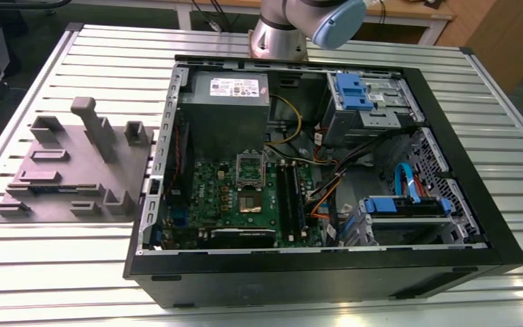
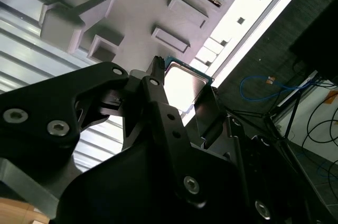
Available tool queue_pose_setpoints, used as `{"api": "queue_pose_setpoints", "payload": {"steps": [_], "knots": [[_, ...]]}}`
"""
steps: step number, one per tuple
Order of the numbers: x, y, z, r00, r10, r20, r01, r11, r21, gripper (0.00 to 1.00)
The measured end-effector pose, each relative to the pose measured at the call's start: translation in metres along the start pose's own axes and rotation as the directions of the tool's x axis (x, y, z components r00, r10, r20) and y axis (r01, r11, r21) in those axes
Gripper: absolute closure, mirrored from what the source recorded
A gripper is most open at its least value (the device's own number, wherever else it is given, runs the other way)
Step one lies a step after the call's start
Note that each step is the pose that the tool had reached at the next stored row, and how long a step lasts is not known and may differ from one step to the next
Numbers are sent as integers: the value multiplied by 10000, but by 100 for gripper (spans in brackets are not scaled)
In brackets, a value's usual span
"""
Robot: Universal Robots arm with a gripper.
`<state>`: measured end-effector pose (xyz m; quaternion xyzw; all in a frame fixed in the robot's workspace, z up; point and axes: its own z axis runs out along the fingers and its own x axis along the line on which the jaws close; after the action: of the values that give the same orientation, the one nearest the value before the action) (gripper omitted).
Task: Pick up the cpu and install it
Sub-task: 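Pick up the cpu and move it towards the insertion slot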
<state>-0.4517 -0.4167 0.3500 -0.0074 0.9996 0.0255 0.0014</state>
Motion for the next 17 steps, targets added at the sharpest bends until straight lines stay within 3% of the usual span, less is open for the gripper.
{"api": "queue_pose_setpoints", "payload": {"steps": [17], "knots": [[-35,0,-4,10000,0,-1,0,10000,1,53]]}}
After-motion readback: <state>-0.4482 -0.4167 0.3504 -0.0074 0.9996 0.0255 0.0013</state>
